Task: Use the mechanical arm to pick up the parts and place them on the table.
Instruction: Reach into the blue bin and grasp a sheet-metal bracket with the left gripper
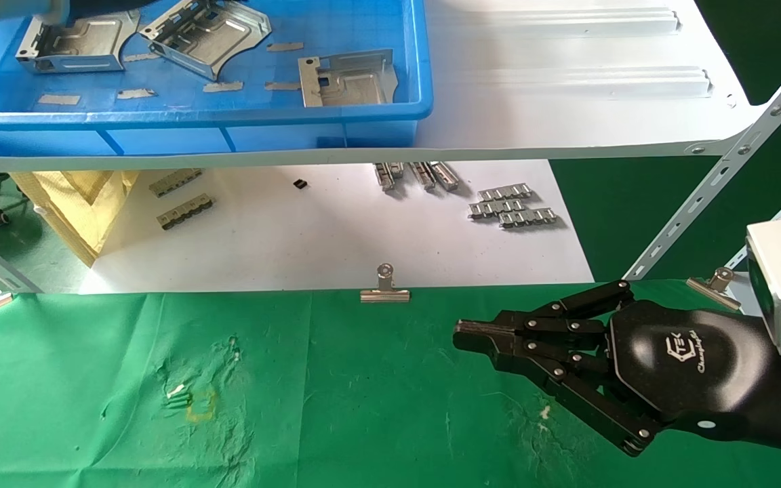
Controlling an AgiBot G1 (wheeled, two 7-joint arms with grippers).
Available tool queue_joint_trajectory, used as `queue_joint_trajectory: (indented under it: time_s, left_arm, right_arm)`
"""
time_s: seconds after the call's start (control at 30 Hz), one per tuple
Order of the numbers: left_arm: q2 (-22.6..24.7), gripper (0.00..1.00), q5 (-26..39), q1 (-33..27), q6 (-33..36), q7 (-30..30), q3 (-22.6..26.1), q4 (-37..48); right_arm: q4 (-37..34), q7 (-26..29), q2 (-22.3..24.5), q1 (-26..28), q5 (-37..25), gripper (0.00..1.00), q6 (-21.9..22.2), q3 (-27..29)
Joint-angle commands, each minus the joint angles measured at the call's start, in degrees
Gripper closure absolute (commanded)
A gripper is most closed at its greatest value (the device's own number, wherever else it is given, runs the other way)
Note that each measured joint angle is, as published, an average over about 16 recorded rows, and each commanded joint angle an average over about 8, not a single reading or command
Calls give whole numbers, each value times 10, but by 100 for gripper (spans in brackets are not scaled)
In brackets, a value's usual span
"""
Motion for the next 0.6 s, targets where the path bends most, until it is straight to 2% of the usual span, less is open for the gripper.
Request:
queue_joint_trajectory:
  time_s: [0.03, 0.13, 0.17, 0.6]
  left_arm:
    - [18, 55, 16, -20, -31, 9, 8, 43]
    - [26, 93, 30, -32, -42, 13, 17, 75]
    - [27, 100, 33, -35, -43, 13, 19, 84]
    - [24, 100, 33, -43, -32, 4, 18, 125]
  right_arm:
    - [0, 0, 0, 0, 0, 100, 0, 0]
    - [0, 0, 0, 0, 0, 100, 0, 0]
    - [0, 0, 0, 0, 0, 100, 0, 0]
    - [0, 0, 0, 0, 0, 100, 0, 0]
